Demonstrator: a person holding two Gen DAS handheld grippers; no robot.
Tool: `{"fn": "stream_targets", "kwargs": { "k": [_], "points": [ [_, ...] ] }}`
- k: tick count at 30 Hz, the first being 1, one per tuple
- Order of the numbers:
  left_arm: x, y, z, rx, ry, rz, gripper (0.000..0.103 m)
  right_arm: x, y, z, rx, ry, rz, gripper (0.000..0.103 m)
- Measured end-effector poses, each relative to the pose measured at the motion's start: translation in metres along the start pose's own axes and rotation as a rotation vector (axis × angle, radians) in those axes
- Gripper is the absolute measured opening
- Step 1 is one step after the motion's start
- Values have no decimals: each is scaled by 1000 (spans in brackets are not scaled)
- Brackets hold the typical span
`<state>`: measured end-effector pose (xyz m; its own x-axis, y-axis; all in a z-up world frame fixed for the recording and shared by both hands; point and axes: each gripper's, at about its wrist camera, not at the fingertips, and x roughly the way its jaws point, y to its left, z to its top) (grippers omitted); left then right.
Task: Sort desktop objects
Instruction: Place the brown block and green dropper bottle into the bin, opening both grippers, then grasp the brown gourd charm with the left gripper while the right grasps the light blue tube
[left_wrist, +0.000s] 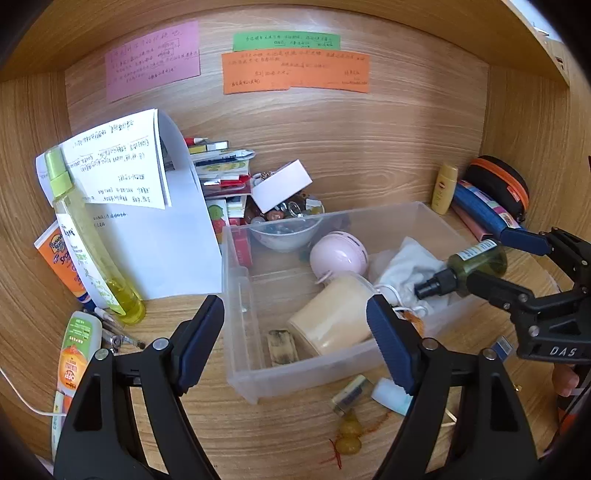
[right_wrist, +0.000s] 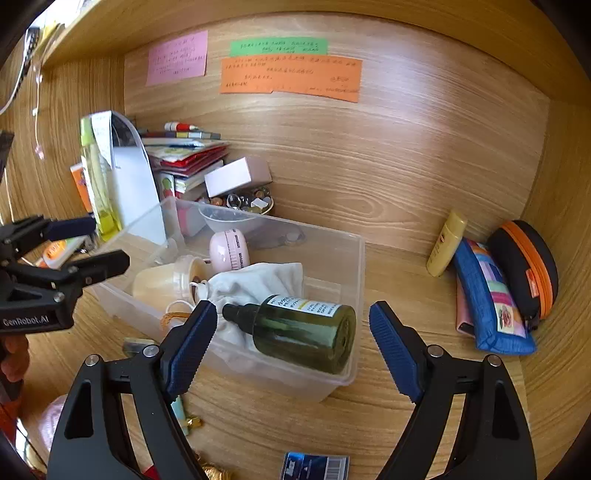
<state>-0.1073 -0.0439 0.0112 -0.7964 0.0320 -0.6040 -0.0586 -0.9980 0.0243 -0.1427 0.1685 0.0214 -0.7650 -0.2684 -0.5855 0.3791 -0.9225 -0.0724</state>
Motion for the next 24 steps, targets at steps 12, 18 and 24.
{"fn": "stream_targets", "kwargs": {
  "k": [12,18,24],
  "points": [
    [-14,14,-19,-64,19,-34,83,-23,-11,-26,38,11,15,83],
    [-41,9,-29,-38,-35,5,93,-34,-25,-40,118,8,28,85],
    [-48,3,-38,-22,12,-28,97,-52,-38,-53,166,3,40,86]
  ]
}}
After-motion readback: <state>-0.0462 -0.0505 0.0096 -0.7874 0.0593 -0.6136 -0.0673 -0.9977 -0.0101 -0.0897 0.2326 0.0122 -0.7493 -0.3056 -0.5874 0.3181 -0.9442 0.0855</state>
